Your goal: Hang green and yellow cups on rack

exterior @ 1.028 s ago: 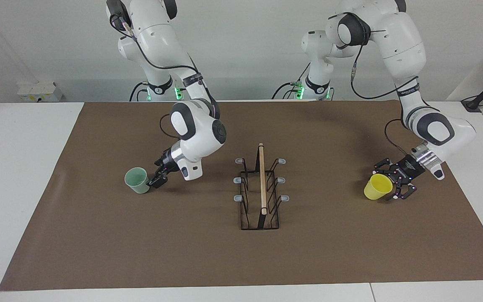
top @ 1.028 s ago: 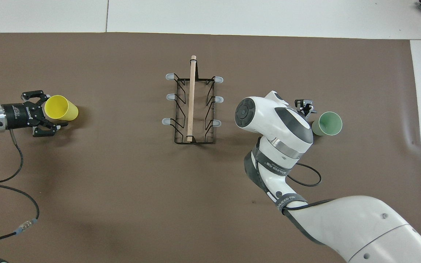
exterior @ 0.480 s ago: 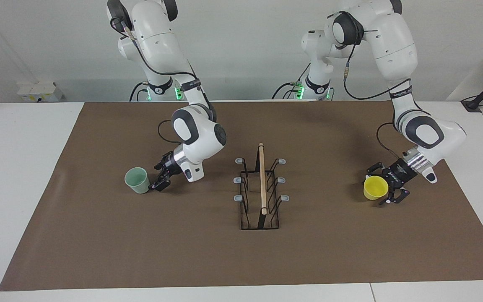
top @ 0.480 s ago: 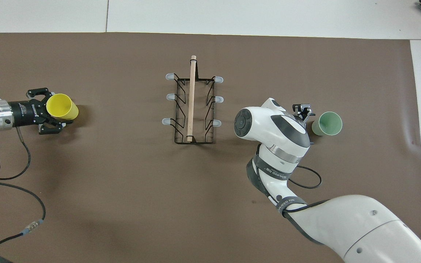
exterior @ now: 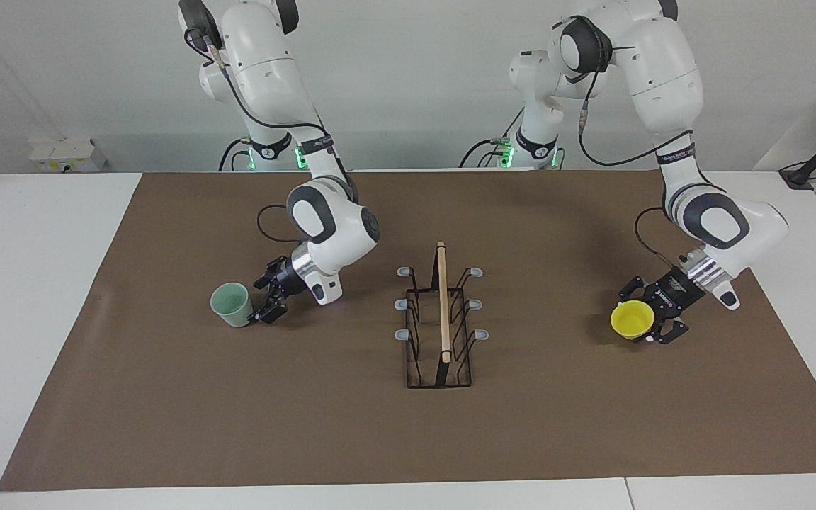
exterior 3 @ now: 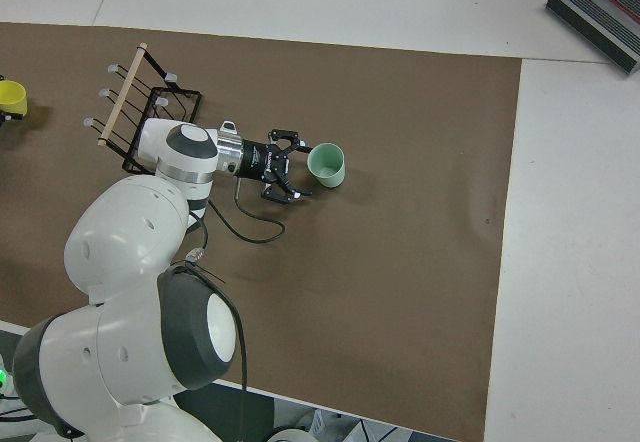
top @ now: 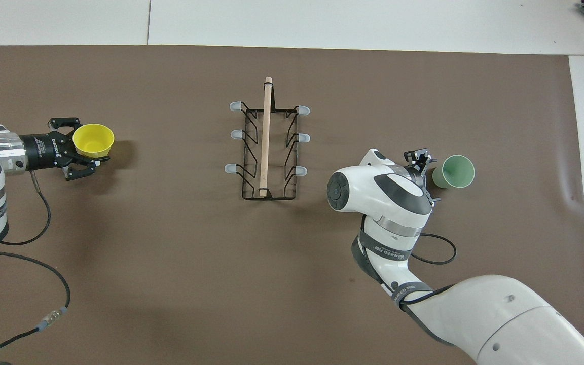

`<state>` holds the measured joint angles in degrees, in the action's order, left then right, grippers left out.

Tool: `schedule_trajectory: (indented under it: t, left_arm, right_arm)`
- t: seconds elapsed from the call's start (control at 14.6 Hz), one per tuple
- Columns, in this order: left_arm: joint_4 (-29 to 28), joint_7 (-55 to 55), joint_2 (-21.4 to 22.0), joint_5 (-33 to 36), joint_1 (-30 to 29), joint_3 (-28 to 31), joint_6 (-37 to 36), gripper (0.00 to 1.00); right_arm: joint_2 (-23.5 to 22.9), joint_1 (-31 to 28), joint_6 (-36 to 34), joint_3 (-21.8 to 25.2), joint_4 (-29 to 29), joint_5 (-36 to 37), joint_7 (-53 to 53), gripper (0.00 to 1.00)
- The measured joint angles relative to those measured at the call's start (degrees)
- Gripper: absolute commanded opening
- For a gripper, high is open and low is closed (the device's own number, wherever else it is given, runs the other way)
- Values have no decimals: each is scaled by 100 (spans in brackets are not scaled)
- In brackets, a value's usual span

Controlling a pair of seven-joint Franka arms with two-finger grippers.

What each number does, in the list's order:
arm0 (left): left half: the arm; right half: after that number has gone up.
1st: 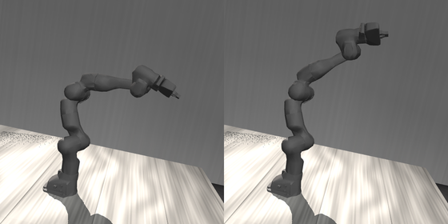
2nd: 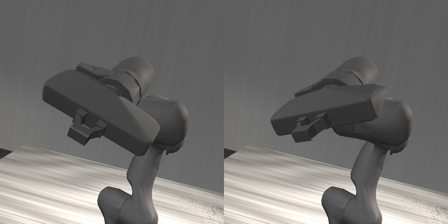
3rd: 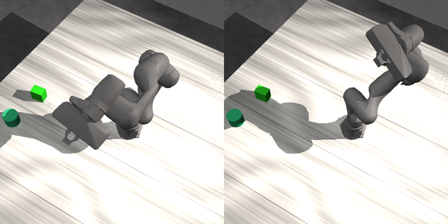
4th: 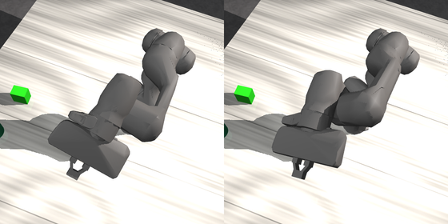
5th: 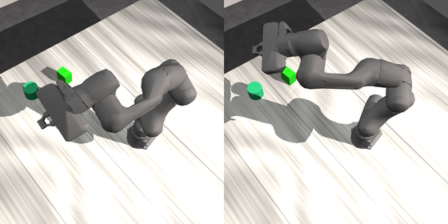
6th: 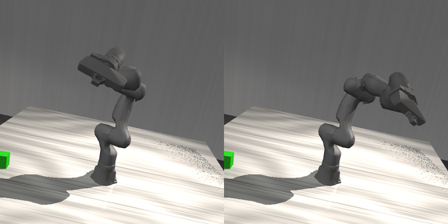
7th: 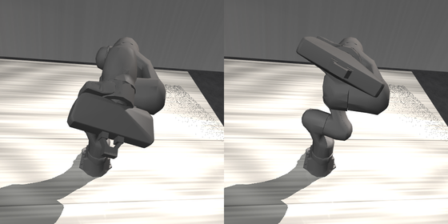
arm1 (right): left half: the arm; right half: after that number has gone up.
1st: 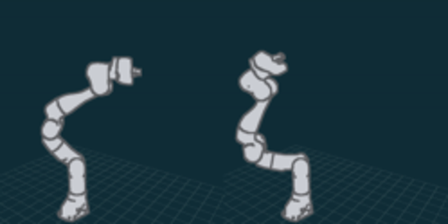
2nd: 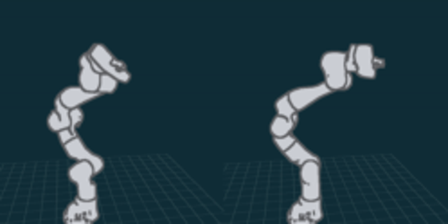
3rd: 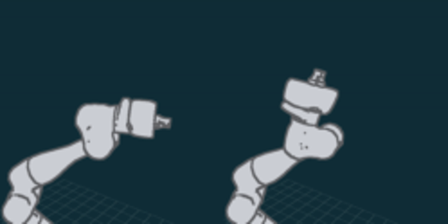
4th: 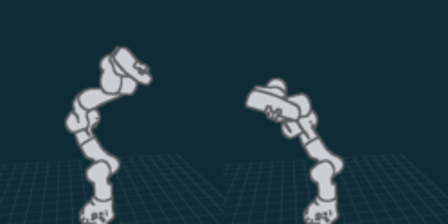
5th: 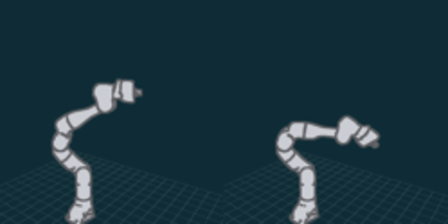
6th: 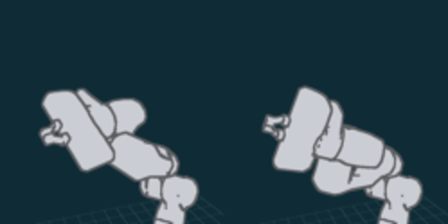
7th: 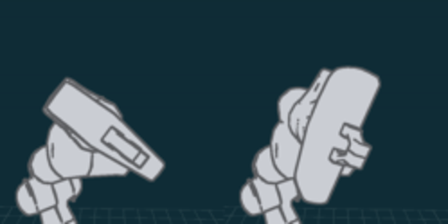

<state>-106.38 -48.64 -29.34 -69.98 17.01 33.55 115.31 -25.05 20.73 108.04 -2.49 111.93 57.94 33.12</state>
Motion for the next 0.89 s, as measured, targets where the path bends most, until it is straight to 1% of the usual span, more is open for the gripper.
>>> schedule_trajectory:
  t: [0.21, 0.48, 0.75, 0.89]
  left_arm:
    - [60, 0, 71, 0, 0, 10, 1, 0]
    - [153, 0, 149, 23, 1, 21, 0, 0]
    - [210, -4, 486, 423, 22, 24, 1, 0]
    - [212, -28, 704, 640, 81, 36, 1, 0]
  right_arm:
    - [39, -27, 45, 3, 99, 280, 0, 100]
    - [61, -184, 316, 4, 196, 719, 0, 100]
    - [61, -342, 608, 6, 279, 1219, 0, 100]
    - [61, -380, 698, 5, 307, 1293, 0, 100]
